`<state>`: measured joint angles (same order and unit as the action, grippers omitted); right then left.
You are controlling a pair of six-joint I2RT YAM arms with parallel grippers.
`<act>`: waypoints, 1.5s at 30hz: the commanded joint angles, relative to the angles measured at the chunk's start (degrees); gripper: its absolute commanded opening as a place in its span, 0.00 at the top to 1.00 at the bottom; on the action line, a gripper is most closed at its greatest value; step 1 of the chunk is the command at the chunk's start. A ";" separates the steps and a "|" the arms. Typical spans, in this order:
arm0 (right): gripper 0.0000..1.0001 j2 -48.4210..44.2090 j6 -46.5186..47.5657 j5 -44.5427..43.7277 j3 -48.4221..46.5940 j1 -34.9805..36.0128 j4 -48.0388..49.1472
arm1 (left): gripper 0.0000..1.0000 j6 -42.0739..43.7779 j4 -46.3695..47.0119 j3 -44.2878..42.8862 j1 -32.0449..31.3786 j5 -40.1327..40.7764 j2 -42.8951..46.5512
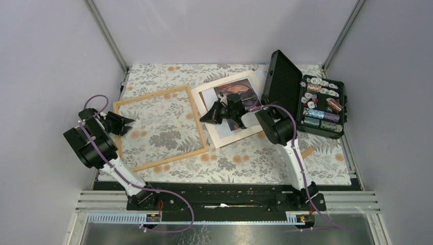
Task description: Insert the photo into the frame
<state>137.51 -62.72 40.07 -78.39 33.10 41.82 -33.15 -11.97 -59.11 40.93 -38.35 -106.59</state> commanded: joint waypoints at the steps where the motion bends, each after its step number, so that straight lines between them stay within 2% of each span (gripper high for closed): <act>1: 1.00 -2.42 2.13 -2.54 -2.92 1.83 -1.68 | 0.54 -3.11 0.26 -2.11 3.25 1.15 -2.02; 7: 1.00 -3.90 3.30 -2.34 -2.17 1.88 -0.82 | 0.54 -3.61 1.35 -1.28 3.56 0.03 0.66; 13: 1.00 -9.06 5.48 -2.93 -1.73 1.89 -3.20 | 0.55 -4.63 1.32 -0.58 3.56 -0.08 4.69; 16: 1.00 -12.60 8.21 -3.92 -1.95 1.89 -7.49 | 0.55 -5.34 0.80 -1.01 3.56 -0.21 6.69; 18: 1.00 -13.44 6.84 -3.52 -1.77 1.96 -7.09 | 0.55 -4.81 -1.18 -1.99 3.55 1.36 7.39; 24: 1.00 -9.40 1.95 -2.57 -3.26 4.76 -3.66 | 0.55 -2.26 -5.32 -3.27 3.77 6.68 6.30; 29: 1.00 -5.62 1.65 -3.20 -6.08 7.03 -4.12 | 0.55 -0.93 -6.29 -4.19 4.60 8.03 5.28; 45: 1.00 -0.39 3.08 -4.09 -8.30 6.32 -7.29 | 0.57 0.28 -6.17 -5.37 5.49 7.50 1.15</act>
<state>137.21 -60.03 35.16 -84.33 38.87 33.26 -30.85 -22.33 -61.91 42.52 -35.38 -104.03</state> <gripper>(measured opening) 0.015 0.430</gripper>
